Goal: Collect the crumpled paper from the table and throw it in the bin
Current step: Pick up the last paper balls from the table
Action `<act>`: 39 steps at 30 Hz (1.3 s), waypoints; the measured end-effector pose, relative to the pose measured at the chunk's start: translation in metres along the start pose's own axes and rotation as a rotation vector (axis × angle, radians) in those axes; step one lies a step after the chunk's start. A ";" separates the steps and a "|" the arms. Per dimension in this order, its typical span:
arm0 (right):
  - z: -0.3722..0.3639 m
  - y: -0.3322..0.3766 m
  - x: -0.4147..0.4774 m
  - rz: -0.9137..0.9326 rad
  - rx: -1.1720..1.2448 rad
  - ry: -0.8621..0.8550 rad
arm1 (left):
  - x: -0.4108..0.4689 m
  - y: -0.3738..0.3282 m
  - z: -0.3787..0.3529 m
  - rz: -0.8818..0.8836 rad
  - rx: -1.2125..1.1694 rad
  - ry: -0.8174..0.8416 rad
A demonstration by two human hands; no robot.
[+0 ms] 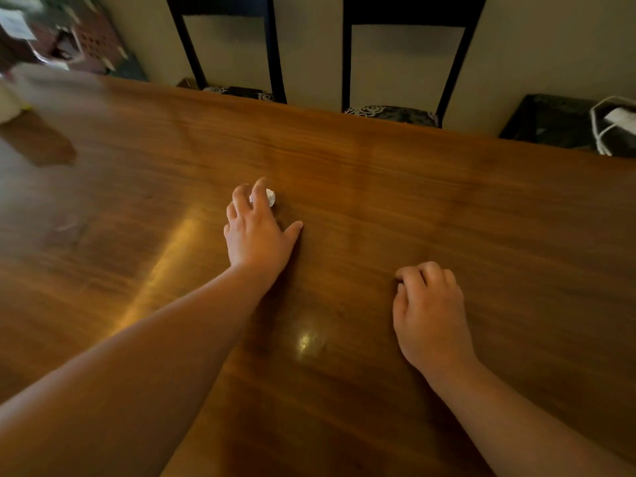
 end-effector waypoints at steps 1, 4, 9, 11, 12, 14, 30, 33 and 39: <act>0.000 0.000 0.000 -0.001 -0.001 0.000 | 0.007 0.001 -0.001 0.006 -0.005 0.005; -0.001 0.000 0.000 0.007 -0.002 -0.003 | 0.024 0.005 -0.004 0.024 0.003 0.028; -0.002 -0.001 0.000 0.011 -0.005 0.001 | 0.037 0.011 -0.009 0.049 0.059 0.041; -0.002 -0.001 0.001 0.010 -0.007 0.007 | 0.038 0.009 -0.010 0.017 0.053 0.024; -0.002 -0.001 0.001 0.011 -0.007 0.010 | 0.038 0.007 -0.011 -0.014 0.049 0.015; -0.003 -0.001 0.002 0.011 -0.008 0.011 | 0.035 -0.002 -0.012 -0.096 0.043 0.003; -0.002 -0.003 0.004 0.074 -0.007 -0.127 | -0.216 -0.017 0.019 0.451 -1.003 0.309; 0.001 0.000 -0.002 0.081 -0.041 -0.152 | -0.272 0.003 0.044 0.676 -1.183 0.321; 0.007 0.004 -0.056 -0.017 -0.100 -0.107 | -0.357 0.043 0.111 0.859 -1.290 0.344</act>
Point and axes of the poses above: each hand's wrist, its own x-axis towards the middle knuckle, its own z-axis out of the back of the hand, y = z × x, the point moved 9 cm from there along x, towards the middle knuckle, and after that the axes turned 11 degrees about -z, right-handed, at the moved point
